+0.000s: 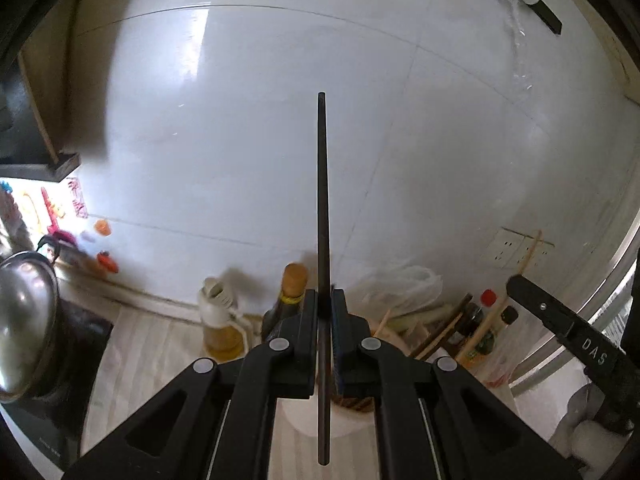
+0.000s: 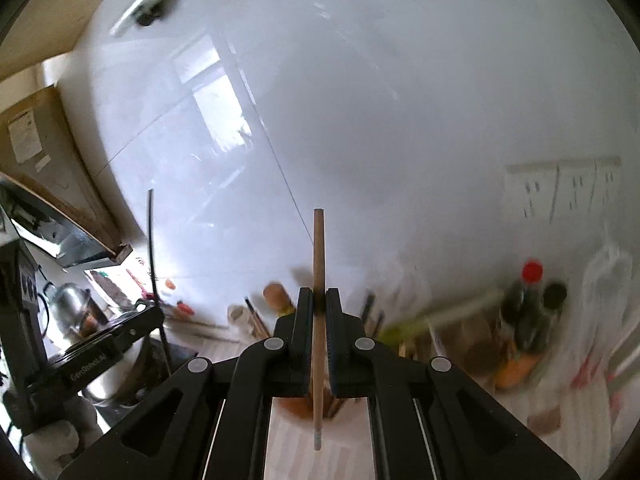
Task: Organize utensils
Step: 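Lower both chopsticks into the holder, then open both tools and raise them away from the holder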
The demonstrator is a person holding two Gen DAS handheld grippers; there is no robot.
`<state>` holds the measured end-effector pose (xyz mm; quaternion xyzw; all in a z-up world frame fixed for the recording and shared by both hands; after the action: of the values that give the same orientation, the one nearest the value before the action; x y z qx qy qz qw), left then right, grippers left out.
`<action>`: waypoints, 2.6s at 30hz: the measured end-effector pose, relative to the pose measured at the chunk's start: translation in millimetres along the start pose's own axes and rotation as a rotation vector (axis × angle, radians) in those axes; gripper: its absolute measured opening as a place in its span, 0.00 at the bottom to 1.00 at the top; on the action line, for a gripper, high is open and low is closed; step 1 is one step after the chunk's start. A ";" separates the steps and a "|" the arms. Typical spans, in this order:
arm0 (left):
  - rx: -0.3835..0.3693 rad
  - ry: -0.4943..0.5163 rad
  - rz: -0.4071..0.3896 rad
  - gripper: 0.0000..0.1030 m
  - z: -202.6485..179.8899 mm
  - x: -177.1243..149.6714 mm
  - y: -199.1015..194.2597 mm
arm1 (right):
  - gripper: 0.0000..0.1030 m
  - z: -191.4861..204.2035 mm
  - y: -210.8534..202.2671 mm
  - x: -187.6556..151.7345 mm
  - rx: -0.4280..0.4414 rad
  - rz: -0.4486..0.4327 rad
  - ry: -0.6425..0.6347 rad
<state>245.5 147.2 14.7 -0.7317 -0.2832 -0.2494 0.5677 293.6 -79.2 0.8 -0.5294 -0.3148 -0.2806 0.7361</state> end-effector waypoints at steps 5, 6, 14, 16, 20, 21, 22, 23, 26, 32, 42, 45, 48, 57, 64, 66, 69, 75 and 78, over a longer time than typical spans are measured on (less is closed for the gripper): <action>-0.017 0.021 -0.009 0.03 -12.6 9.6 18.7 | 0.06 19.3 10.1 7.5 -0.012 -0.042 -0.045; -0.022 0.022 -0.010 0.03 -13.7 9.7 21.4 | 0.06 21.4 13.1 7.1 -0.012 -0.049 -0.047; -0.080 0.025 -0.001 0.03 -17.8 5.5 56.6 | 0.06 7.8 29.8 -6.9 -0.021 -0.071 -0.006; -0.097 0.015 -0.002 0.03 -14.9 3.6 64.0 | 0.06 -0.4 30.8 -13.2 -0.022 -0.077 0.014; -0.120 0.008 -0.015 0.03 -15.6 -1.1 79.0 | 0.06 -14.8 35.1 -23.2 -0.022 -0.077 0.053; -0.123 0.011 -0.017 0.03 -14.1 -2.4 84.1 | 0.06 -17.3 35.9 -25.7 -0.025 -0.078 0.060; -0.127 0.012 -0.018 0.03 -13.2 -3.8 86.9 | 0.06 -19.4 36.5 -28.8 -0.024 -0.084 0.066; -0.130 0.014 -0.018 0.03 -12.5 -5.3 89.7 | 0.06 -20.8 37.4 -31.5 -0.022 -0.086 0.070; -0.135 0.024 0.005 0.03 -10.9 -14.0 99.5 | 0.06 -24.2 41.0 -39.1 -0.031 -0.078 0.082; -0.144 0.035 0.050 0.04 -8.7 -30.9 98.4 | 0.06 -28.4 42.9 -48.3 -0.044 -0.056 0.099; -0.135 0.053 0.042 0.04 -3.4 -50.5 77.8 | 0.06 -26.6 37.6 -50.4 -0.050 -0.059 0.106; -0.128 0.047 0.019 0.04 -0.6 -50.5 74.5 | 0.06 -27.8 37.0 -52.0 -0.053 -0.065 0.112; -0.118 0.049 0.001 0.04 -0.5 -45.1 76.6 | 0.06 -27.7 38.0 -53.0 -0.053 -0.070 0.109; -0.093 0.089 -0.053 0.04 -0.6 -21.3 86.3 | 0.06 -23.6 42.8 -53.0 -0.045 -0.084 0.105; -0.093 0.132 -0.025 0.04 -3.2 -32.7 92.5 | 0.06 -14.4 47.2 -58.2 -0.026 -0.096 0.073; -0.100 0.135 0.001 0.04 -2.6 -37.7 96.0 | 0.06 -12.9 49.8 -60.4 -0.013 -0.094 0.066; -0.108 0.143 0.031 0.04 -2.4 -44.4 99.5 | 0.06 -8.6 53.2 -65.8 0.001 -0.083 0.051; -0.136 0.142 0.095 0.04 1.4 -56.2 100.1 | 0.06 2.3 58.6 -84.8 0.026 -0.021 0.010; -0.135 0.119 0.121 0.05 6.6 -55.6 88.5 | 0.07 1.4 60.8 -94.3 0.037 0.030 0.012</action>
<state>267.7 129.0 -86.1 -0.7679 -0.1869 -0.2762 0.5469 277.9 -53.1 -107.3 -0.5185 -0.3075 -0.2669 0.7519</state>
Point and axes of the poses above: each gripper's, at about its wrist camera, not at the fingertips, and y roughly the way its jaws point, z to its left, x to its top, the point moved 4 cm from there along y, roughly the way its jaws point, and after that the axes turned 6 degrees about z, right-handed, at the moved point
